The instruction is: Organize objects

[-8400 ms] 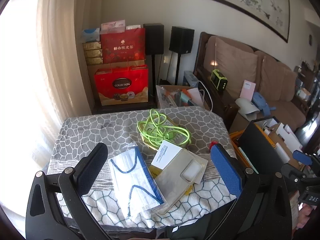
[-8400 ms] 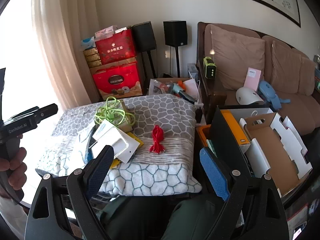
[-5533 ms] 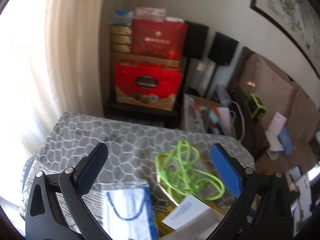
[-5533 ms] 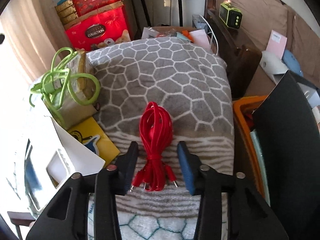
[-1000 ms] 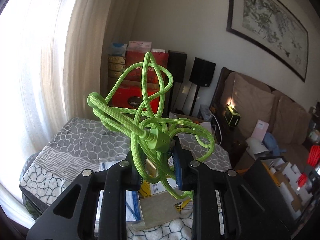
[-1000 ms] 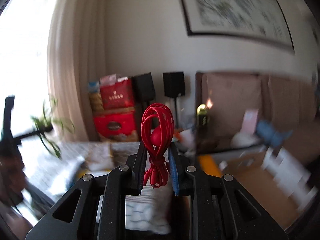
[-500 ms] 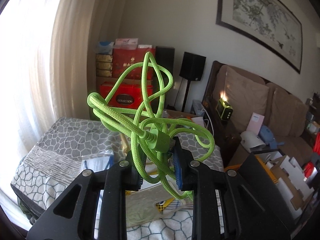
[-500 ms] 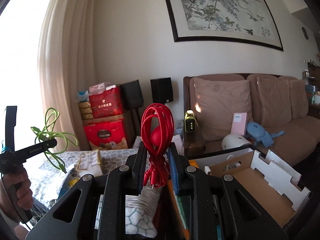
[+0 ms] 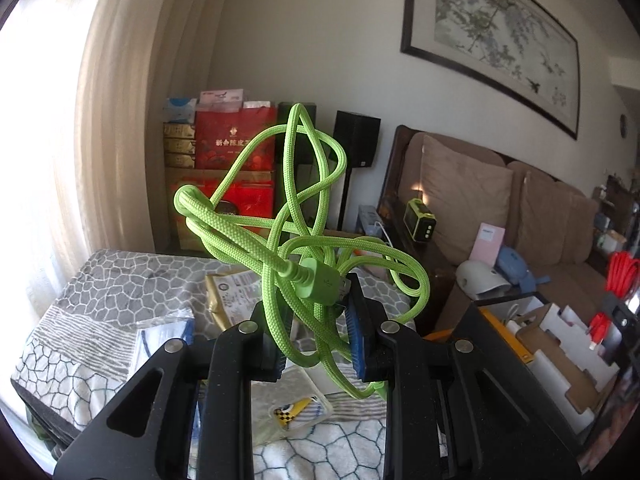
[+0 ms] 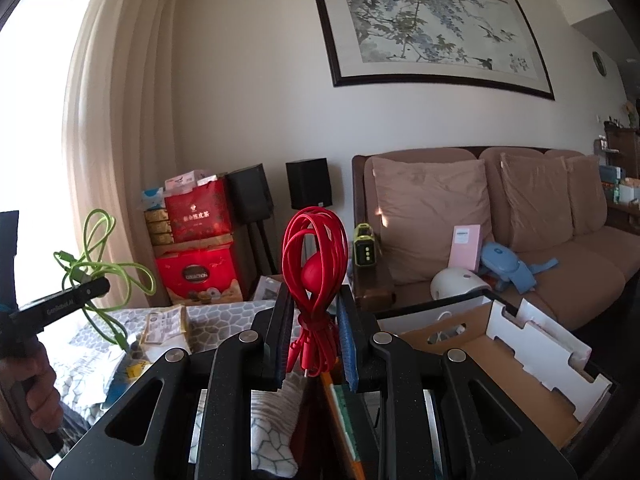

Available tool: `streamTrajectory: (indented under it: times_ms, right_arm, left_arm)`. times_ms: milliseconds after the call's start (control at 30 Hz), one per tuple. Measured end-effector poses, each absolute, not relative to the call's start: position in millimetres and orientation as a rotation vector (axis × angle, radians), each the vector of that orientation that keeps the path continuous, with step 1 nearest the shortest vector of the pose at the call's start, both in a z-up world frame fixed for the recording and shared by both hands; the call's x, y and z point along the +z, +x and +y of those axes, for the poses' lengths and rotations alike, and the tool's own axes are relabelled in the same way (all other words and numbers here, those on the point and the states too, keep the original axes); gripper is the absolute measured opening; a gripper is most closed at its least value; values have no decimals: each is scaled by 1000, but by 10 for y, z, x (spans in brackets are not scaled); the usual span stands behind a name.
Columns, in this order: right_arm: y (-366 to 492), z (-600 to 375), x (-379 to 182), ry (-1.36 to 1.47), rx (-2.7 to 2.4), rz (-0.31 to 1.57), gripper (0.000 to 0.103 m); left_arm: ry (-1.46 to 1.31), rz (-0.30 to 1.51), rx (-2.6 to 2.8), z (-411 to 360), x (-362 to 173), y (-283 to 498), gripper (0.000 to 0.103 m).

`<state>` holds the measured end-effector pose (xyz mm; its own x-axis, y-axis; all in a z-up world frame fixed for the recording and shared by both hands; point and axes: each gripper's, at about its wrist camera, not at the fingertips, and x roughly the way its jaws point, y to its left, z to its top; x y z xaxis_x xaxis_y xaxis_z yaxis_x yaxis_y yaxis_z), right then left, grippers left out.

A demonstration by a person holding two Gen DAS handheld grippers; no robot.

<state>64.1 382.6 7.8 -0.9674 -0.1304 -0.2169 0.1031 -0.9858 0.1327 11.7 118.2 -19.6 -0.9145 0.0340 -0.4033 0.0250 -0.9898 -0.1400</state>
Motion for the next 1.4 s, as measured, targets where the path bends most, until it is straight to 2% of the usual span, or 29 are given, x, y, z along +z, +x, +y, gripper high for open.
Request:
streamTrajectory:
  times_ms: [1200,1400]
  right_arm:
    - [596,4099,16,386,-3074,-264,21]
    - [580,4135,20,396,-3083,-273,21]
  left_arm:
    - [-574,-213,3002,1435,-187,82,23]
    - [-602,-167,2976,1512,-200,41,23]
